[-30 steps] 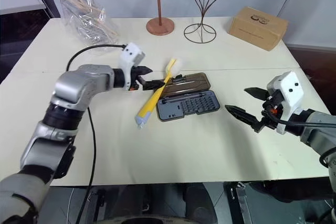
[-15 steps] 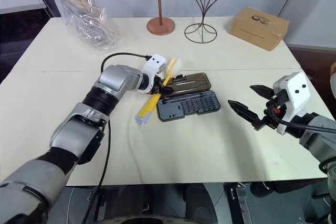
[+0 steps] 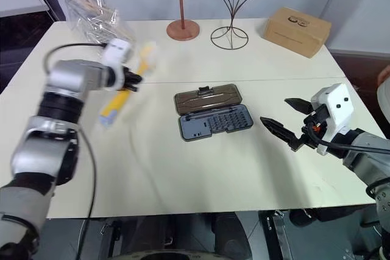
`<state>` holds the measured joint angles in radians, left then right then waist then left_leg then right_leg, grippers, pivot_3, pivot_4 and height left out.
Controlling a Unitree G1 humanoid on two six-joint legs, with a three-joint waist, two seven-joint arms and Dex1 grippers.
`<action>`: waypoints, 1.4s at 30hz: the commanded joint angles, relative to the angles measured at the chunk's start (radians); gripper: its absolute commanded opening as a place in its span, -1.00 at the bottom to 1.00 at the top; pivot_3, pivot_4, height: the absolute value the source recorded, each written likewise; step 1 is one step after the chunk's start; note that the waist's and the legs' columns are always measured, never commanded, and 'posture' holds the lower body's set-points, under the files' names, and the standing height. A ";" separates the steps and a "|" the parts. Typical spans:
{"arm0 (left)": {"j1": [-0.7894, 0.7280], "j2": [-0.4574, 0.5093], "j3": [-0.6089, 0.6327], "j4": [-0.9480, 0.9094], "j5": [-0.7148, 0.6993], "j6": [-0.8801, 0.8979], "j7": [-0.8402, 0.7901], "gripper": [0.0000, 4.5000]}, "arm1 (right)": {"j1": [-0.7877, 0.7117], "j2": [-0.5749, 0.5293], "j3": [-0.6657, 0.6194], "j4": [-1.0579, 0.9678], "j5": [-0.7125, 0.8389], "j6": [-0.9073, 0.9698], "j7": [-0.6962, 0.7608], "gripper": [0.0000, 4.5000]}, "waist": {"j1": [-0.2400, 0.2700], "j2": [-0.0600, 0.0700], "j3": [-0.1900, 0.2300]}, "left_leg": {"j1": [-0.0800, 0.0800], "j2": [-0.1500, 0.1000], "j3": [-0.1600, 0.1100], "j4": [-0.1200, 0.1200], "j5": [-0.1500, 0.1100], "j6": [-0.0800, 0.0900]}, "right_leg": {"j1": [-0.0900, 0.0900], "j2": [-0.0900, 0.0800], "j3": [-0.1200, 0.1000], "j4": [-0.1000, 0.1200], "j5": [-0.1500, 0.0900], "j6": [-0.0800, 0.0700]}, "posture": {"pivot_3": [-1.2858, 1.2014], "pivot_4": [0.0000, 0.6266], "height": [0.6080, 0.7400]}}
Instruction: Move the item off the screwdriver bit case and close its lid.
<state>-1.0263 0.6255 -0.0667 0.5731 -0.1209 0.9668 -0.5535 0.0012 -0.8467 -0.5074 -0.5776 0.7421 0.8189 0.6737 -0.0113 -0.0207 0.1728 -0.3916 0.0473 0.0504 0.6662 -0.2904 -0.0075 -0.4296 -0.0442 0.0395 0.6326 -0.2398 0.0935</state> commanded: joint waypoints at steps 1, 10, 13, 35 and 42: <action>0.071 0.077 0.059 0.087 0.040 -0.080 0.054 -0.90 | -0.002 -0.022 -0.007 -0.029 0.034 -0.028 0.053 1.00 | 0.002 -0.001 0.000 | 0.000 0.000 0.000 0.000 0.000 0.000 | 0.000 0.000 0.000 0.000 0.000 0.000 | 0.03 -0.52 0.95; 0.141 0.135 0.130 0.286 0.064 -0.204 0.132 0.15 | -0.012 -0.070 0.006 -0.033 0.088 -0.029 0.151 1.00 | 0.004 -0.006 0.000 | 0.000 0.000 0.000 0.001 0.000 0.000 | 0.002 -0.001 -0.002 0.000 0.000 0.000 | 0.03 -0.52 0.95; 0.139 0.136 0.134 0.293 0.070 -0.211 0.137 0.82 | -0.001 -0.081 0.007 -0.040 0.101 -0.030 0.181 1.00 | 0.003 -0.006 0.000 | 0.001 0.000 0.000 0.001 0.000 0.000 | 0.002 -0.001 -0.002 0.000 0.000 0.000 | 0.03 -0.52 0.95; -0.217 -0.121 -0.283 0.268 0.098 -0.687 -0.492 0.98 | 0.114 -0.088 -0.124 -0.121 0.155 -0.021 0.157 1.00 | 0.024 -0.010 0.001 | 0.000 -0.002 0.000 0.004 0.001 -0.002 | 0.004 -0.001 -0.001 0.000 -0.001 -0.003 | 0.03 -0.52 0.95; -0.326 -0.360 -0.287 0.689 0.220 -1.041 -0.400 0.98 | 0.223 -0.042 -0.222 -0.261 0.245 0.024 0.039 1.00 | 0.018 -0.011 0.002 | -0.016 -0.001 -0.001 0.017 -0.004 0.008 | -0.007 0.000 0.000 -0.001 0.003 0.005 | 0.03 -0.52 0.95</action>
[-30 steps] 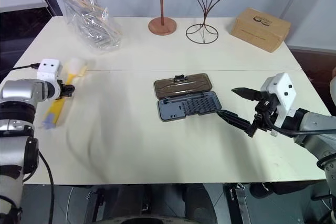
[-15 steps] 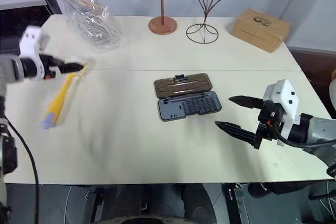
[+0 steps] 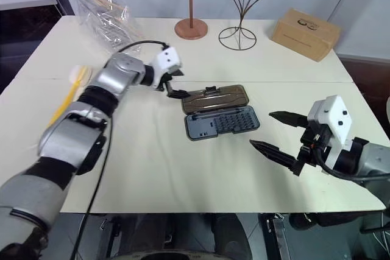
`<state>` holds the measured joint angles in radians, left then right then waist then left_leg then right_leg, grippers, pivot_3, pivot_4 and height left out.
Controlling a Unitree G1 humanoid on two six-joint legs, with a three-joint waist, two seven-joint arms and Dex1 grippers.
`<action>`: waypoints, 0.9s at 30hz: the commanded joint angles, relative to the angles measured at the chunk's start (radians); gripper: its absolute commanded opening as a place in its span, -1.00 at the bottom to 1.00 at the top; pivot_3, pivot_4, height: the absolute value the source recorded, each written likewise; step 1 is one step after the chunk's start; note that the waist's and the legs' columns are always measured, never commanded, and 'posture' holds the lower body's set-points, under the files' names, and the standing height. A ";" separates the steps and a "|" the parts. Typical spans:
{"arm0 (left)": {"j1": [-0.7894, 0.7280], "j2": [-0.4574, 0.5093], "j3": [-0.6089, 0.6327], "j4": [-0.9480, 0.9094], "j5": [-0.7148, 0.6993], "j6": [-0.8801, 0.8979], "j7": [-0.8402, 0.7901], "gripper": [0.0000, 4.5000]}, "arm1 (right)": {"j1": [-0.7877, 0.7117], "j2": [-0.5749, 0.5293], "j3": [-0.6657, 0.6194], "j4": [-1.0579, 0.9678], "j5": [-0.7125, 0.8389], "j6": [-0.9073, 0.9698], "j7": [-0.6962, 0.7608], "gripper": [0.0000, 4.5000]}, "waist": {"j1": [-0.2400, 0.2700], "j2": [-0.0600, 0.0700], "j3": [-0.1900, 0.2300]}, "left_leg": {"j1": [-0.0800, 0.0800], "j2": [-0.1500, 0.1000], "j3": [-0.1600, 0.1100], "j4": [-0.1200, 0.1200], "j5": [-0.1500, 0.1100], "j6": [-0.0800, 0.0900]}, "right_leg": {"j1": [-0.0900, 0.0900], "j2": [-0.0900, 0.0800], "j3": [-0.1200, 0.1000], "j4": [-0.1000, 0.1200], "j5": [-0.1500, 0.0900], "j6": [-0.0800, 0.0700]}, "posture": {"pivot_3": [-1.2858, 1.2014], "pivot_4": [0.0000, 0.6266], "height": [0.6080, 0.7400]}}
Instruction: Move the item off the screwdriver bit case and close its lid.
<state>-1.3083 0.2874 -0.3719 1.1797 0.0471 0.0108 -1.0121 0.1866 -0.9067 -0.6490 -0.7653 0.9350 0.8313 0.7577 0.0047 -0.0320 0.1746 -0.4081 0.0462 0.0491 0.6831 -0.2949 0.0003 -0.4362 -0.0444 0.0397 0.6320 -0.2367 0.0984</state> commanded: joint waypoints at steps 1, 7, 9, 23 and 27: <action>-0.051 -0.036 0.018 0.106 0.068 -0.094 0.084 0.98 | 0.056 0.022 -0.098 -0.090 0.065 0.014 -0.058 1.00 | 0.003 0.000 0.000 | 0.000 0.000 0.000 0.000 0.000 0.001 | 0.000 0.000 0.000 0.000 0.000 0.000 | 0.03 -0.52 0.95; -0.050 -0.088 0.040 0.174 0.130 -0.061 0.172 0.98 | 0.169 0.053 -0.215 -0.163 0.138 0.013 -0.138 1.00 | 0.009 0.000 0.000 | 0.000 0.000 0.000 0.001 -0.001 0.001 | 0.001 0.000 0.000 0.000 0.001 0.001 | 0.03 -0.52 0.95; -0.046 -0.104 0.065 0.181 0.126 -0.042 0.177 0.98 | 0.191 0.055 -0.227 -0.171 0.149 0.005 -0.153 1.00 | 0.009 0.000 0.000 | 0.000 0.000 0.000 0.001 -0.001 0.001 | 0.001 0.000 0.000 0.000 0.001 0.001 | 0.03 -0.52 0.95; 0.010 -0.150 0.149 0.192 0.176 0.064 0.187 -0.74 | 0.208 0.005 -0.259 -0.159 0.212 -0.015 -0.219 1.00 | 0.008 0.000 0.000 | 0.001 0.000 -0.001 0.001 -0.001 0.001 | 0.002 0.000 0.000 0.000 0.001 0.001 | 0.03 -0.52 0.95; 0.011 -0.128 0.166 0.187 0.186 0.031 0.182 -0.74 | 0.216 -0.004 -0.254 -0.159 0.207 -0.017 -0.220 1.00 | 0.008 0.000 0.000 | 0.002 0.000 -0.001 0.001 -0.001 0.001 | 0.003 0.000 0.000 0.000 0.001 0.001 | 0.03 -0.52 0.95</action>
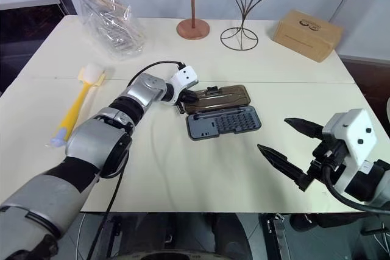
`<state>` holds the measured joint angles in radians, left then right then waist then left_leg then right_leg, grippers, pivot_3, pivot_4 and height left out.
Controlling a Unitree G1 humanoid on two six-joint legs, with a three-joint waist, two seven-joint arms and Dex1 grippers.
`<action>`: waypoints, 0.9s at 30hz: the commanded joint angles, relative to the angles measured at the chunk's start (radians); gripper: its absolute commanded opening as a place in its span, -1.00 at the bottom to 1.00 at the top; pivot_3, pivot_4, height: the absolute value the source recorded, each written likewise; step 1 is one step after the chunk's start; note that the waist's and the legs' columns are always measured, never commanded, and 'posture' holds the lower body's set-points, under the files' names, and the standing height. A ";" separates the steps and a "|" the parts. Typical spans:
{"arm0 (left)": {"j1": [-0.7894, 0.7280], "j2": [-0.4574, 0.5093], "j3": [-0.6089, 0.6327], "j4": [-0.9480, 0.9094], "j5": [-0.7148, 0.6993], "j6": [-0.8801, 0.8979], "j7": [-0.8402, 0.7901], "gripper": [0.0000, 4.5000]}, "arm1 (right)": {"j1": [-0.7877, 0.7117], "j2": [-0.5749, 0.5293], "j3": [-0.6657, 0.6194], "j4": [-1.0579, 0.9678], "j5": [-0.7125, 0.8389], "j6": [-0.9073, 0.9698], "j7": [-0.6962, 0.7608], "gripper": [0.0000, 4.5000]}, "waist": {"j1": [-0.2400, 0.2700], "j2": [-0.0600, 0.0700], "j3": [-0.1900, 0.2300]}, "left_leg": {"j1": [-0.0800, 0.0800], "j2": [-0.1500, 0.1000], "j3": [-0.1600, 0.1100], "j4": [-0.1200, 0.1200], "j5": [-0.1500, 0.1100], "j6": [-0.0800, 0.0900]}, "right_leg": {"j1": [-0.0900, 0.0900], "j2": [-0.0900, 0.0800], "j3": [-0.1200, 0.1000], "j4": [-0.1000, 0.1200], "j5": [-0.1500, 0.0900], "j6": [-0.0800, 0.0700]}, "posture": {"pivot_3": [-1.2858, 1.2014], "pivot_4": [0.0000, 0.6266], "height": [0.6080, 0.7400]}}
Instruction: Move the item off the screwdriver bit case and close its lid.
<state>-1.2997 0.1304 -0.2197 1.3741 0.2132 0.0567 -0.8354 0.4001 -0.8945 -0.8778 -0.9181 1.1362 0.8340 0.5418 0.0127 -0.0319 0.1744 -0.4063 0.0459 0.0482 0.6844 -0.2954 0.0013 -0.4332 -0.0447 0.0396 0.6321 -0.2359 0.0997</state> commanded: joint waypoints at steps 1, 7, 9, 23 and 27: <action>-0.006 0.036 0.038 -0.010 0.000 -0.014 0.006 -0.64 | 0.001 -0.018 -0.023 -0.005 0.006 -0.020 -0.004 1.00 | -0.003 0.000 0.000 | 0.000 0.000 0.000 0.000 0.000 0.000 | 0.000 0.000 0.000 0.000 0.000 0.000 | 0.03 -0.52 0.95; -0.079 0.068 0.195 -0.033 -0.123 0.057 -0.047 0.52 | -0.013 -0.028 0.003 0.008 0.005 -0.027 -0.009 1.00 | -0.001 0.000 0.000 | 0.000 0.000 0.000 0.000 0.000 0.000 | 0.000 0.000 0.000 0.000 0.000 0.000 | 0.03 -0.52 0.95; -0.101 0.087 0.237 -0.041 -0.152 0.145 0.001 0.97 | -0.021 -0.030 0.022 0.011 -0.001 -0.032 -0.007 1.00 | 0.002 0.000 0.000 | 0.000 0.000 0.000 0.000 0.000 0.000 | 0.000 0.000 0.000 0.000 0.000 0.000 | 0.03 -0.52 0.95; -0.114 -0.014 0.382 -0.116 -0.298 0.713 0.301 0.97 | -0.101 -0.046 0.155 0.054 -0.069 -0.059 0.036 1.00 | 0.000 0.000 0.000 | -0.001 -0.001 0.000 0.001 0.001 -0.001 | 0.000 -0.001 -0.001 0.000 0.001 0.002 | 0.03 -0.52 0.95; -0.102 -0.040 0.390 -0.107 -0.299 0.794 0.435 0.97 | -0.093 -0.038 0.146 0.050 -0.079 -0.062 0.042 1.00 | -0.004 0.001 0.000 | 0.000 -0.001 0.000 0.001 0.001 -0.001 | 0.000 0.000 0.000 0.001 0.001 0.002 | 0.03 -0.52 0.95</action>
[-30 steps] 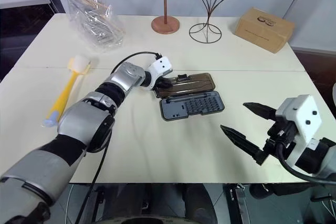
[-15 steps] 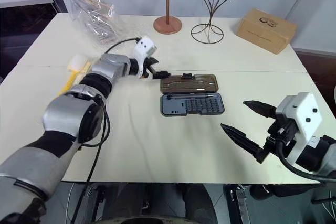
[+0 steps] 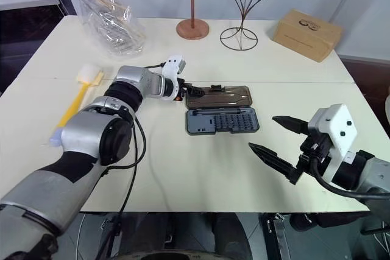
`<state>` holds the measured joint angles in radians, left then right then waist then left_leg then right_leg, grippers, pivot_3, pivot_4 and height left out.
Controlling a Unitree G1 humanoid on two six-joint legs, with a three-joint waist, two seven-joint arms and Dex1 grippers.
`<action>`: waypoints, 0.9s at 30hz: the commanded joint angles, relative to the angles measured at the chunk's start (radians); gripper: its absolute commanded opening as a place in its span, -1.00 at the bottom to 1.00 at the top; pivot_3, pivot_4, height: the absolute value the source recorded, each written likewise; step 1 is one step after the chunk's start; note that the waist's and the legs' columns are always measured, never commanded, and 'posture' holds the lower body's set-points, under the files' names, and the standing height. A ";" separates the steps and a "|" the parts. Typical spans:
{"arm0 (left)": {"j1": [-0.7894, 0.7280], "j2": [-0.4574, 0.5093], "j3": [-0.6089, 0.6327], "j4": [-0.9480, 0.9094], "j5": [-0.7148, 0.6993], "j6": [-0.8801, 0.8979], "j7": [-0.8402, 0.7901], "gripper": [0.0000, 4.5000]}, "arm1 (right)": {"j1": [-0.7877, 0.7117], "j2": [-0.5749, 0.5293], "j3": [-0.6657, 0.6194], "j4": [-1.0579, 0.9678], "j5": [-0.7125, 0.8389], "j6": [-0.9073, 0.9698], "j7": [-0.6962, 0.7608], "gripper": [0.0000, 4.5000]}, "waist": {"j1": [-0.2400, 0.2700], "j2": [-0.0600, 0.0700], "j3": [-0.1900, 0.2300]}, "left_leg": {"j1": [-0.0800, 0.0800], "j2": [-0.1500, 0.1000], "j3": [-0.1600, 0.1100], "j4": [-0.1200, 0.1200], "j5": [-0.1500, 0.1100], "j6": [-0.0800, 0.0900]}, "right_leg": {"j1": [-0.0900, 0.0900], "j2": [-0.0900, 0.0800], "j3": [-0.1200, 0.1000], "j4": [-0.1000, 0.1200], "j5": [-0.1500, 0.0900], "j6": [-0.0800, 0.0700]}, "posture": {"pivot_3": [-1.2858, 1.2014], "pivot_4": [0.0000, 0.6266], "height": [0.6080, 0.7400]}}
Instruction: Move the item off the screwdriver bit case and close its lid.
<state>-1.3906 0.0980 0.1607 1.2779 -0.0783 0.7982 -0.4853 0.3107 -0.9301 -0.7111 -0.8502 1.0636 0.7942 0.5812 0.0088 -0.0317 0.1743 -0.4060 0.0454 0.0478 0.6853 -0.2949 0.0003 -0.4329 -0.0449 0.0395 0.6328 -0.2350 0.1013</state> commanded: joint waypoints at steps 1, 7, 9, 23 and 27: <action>-0.008 -0.012 0.007 -0.011 -0.005 0.063 0.104 0.97 | -0.004 0.001 -0.021 -0.018 -0.008 -0.024 -0.001 1.00 | 0.000 0.000 0.000 | 0.001 0.000 0.000 0.000 0.000 0.000 | 0.000 0.000 0.000 0.000 0.000 0.000 | 0.03 -0.52 0.95; -0.001 -0.043 -0.031 -0.015 0.019 0.113 0.117 0.97 | 0.015 0.021 -0.014 -0.038 -0.028 -0.032 -0.013 1.00 | 0.002 0.001 0.000 | 0.005 0.000 0.000 0.000 0.000 0.000 | 0.004 0.000 0.000 0.000 0.000 0.000 | 0.03 -0.52 0.95; -0.001 -0.044 -0.029 -0.016 0.016 0.120 0.135 0.97 | 0.020 0.027 -0.013 -0.045 -0.031 -0.035 -0.018 1.00 | 0.002 0.001 -0.001 | 0.005 0.000 0.000 0.000 0.000 0.000 | 0.005 0.000 0.000 0.000 0.000 0.000 | 0.03 -0.52 0.95; -0.065 -0.011 0.073 -0.046 -0.079 0.160 0.224 0.97 | 0.071 0.065 -0.021 -0.074 -0.040 -0.058 -0.044 1.00 | 0.003 0.001 -0.001 | 0.008 0.000 0.001 -0.001 0.000 0.000 | 0.006 0.000 0.001 0.000 0.000 0.000 | 0.03 -0.52 0.95; -0.078 0.004 0.080 -0.062 -0.092 0.158 0.216 0.97 | 0.067 0.064 -0.010 -0.070 -0.047 -0.063 -0.048 1.00 | 0.003 0.001 -0.001 | 0.008 0.000 0.001 -0.001 0.000 0.000 | 0.006 0.000 0.001 0.000 0.000 0.000 | 0.03 -0.52 0.95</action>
<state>-1.4240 0.0883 0.2324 1.2516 -0.1569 0.9548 -0.2675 0.3807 -0.8699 -0.7153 -0.9020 1.0208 0.7541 0.5362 0.0114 -0.0308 0.1736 -0.3983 0.0452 0.0488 0.6843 -0.2948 0.0000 -0.4266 -0.0449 0.0405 0.6327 -0.2351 0.1012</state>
